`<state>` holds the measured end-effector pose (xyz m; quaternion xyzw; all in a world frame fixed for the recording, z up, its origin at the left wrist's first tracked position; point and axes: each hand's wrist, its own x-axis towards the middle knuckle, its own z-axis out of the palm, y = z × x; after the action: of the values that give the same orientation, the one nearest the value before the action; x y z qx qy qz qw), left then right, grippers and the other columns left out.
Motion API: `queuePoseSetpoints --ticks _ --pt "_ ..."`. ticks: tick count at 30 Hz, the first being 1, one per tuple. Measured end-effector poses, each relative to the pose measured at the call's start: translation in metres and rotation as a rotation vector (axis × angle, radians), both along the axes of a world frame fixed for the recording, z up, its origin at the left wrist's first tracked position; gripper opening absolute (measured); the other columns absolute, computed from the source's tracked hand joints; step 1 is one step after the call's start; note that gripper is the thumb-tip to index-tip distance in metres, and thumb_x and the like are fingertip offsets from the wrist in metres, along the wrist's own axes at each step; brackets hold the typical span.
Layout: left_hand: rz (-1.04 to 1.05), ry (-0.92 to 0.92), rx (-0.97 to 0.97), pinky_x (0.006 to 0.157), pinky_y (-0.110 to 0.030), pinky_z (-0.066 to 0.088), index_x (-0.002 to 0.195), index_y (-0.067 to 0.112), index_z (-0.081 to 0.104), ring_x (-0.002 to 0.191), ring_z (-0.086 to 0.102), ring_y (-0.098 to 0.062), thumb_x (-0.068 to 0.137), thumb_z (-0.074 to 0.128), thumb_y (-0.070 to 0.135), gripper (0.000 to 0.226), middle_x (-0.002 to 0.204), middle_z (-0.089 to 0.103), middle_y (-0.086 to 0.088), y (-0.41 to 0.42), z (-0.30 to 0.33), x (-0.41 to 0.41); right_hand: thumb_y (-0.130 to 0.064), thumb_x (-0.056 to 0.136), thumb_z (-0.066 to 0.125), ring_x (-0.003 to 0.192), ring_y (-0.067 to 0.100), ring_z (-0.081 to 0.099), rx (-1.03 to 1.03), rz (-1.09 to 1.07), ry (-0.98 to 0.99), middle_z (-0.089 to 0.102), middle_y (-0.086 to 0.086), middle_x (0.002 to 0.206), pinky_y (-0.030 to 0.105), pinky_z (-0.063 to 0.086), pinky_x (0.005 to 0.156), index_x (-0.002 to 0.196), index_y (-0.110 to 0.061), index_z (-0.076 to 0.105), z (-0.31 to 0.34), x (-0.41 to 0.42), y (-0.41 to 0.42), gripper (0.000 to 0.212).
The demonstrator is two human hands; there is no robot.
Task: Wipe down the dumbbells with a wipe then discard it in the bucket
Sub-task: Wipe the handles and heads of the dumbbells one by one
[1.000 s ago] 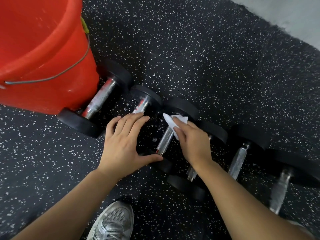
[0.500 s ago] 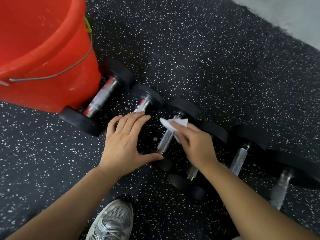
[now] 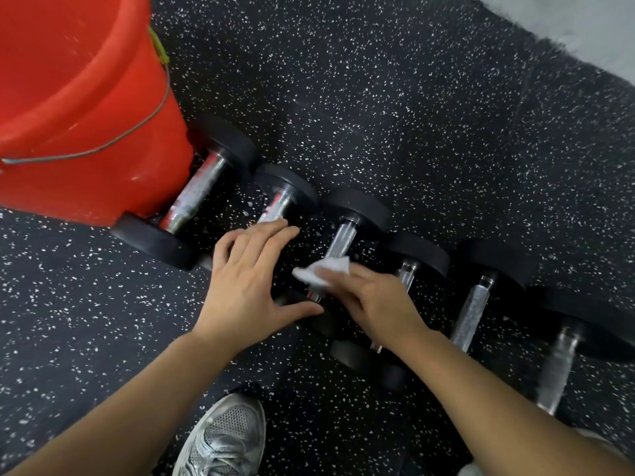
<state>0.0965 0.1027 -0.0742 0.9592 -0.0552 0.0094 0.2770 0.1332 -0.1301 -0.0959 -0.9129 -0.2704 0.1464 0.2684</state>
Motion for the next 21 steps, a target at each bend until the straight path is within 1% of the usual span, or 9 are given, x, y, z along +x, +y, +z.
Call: queuePoseSetpoints --ticks 2,3,6,8,12,15,17,19,21 --pt "-0.032 -0.008 -0.029 0.119 -0.048 0.026 0.149 0.021 0.047 0.142 0.045 -0.02 0.068 0.074 0.08 0.103 0.154 0.047 0.003 -0.007 0.002 0.0 -0.036 0.102 0.052 0.093 0.019 0.071 0.02 -0.19 -0.063 0.07 -0.005 0.122 0.034 0.057 0.076 0.139 -0.035 0.059 0.001 0.013 0.002 0.037" --pt "-0.038 -0.011 -0.032 0.119 -0.047 0.026 0.149 0.022 0.047 0.142 0.045 -0.02 0.069 0.075 0.078 0.102 0.155 0.046 0.003 -0.011 0.002 0.0 -0.036 0.103 0.051 0.096 0.021 0.07 -0.002 -0.271 -0.084 0.07 -0.003 0.121 0.036 0.056 0.078 0.139 -0.033 0.058 0.001 0.021 0.003 0.037" --pt "-0.032 -0.008 -0.02 0.119 -0.047 0.026 0.15 0.022 0.046 0.143 0.044 -0.02 0.069 0.076 0.077 0.102 0.156 0.045 0.003 -0.013 0.002 0.002 -0.036 0.105 0.048 0.101 0.025 0.069 -0.075 -0.365 -0.106 0.069 0.0 0.124 0.041 0.057 0.08 0.14 -0.031 0.058 0.0 0.035 0.012 0.037" --pt "-0.022 -0.005 -0.019 0.119 -0.046 0.025 0.149 0.021 0.046 0.143 0.044 -0.021 0.068 0.077 0.076 0.103 0.155 0.046 0.002 -0.01 0.001 0.002 -0.037 0.105 0.047 0.097 0.025 0.07 -0.089 -0.326 -0.088 0.068 -0.001 0.125 0.041 0.057 0.078 0.14 -0.033 0.056 -0.001 0.033 0.016 0.037" --pt "-0.01 0.008 -0.013 0.12 -0.044 0.023 0.149 0.02 0.046 0.142 0.044 -0.02 0.069 0.073 0.078 0.102 0.154 0.046 0.001 -0.005 -0.001 -0.001 -0.04 0.103 0.046 0.083 0.022 0.071 -0.135 -0.146 -0.044 0.069 -0.005 0.121 0.031 0.052 0.068 0.14 -0.041 0.054 0.001 0.009 0.013 0.037" --pt "-0.014 0.005 -0.01 0.12 -0.046 0.025 0.149 0.019 0.047 0.143 0.044 -0.02 0.071 0.073 0.079 0.102 0.155 0.046 0.001 -0.006 -0.001 -0.002 -0.043 0.099 0.042 0.087 0.019 0.073 -0.099 0.047 -0.008 0.068 -0.009 0.129 0.031 0.056 0.071 0.136 -0.04 0.058 0.005 -0.009 0.006 0.041" --pt "-0.013 0.003 -0.008 0.12 -0.045 0.024 0.149 0.02 0.047 0.143 0.044 -0.019 0.07 0.073 0.079 0.102 0.155 0.047 0.002 -0.007 -0.002 -0.002 -0.042 0.099 0.042 0.09 0.019 0.073 -0.058 0.099 0.013 0.067 -0.008 0.13 0.037 0.059 0.072 0.137 -0.04 0.056 0.005 -0.009 0.0 0.04" --pt "-0.01 0.008 0.006 0.12 -0.045 0.024 0.149 0.02 0.046 0.142 0.045 -0.019 0.07 0.073 0.079 0.103 0.154 0.047 0.002 -0.008 -0.002 -0.002 -0.038 0.102 0.047 0.086 0.019 0.073 -0.009 0.011 -0.037 0.068 -0.007 0.127 0.036 0.059 0.07 0.139 -0.04 0.056 0.004 0.001 -0.002 0.038" --pt "-0.005 0.011 0.017 0.12 -0.046 0.025 0.15 0.021 0.045 0.141 0.045 -0.02 0.068 0.073 0.08 0.105 0.154 0.047 0.002 -0.009 -0.002 -0.002 -0.031 0.103 0.054 0.079 0.019 0.071 0.039 -0.179 -0.11 0.07 -0.005 0.117 0.029 0.055 0.068 0.138 -0.036 0.059 0.005 0.016 0.0 0.036"
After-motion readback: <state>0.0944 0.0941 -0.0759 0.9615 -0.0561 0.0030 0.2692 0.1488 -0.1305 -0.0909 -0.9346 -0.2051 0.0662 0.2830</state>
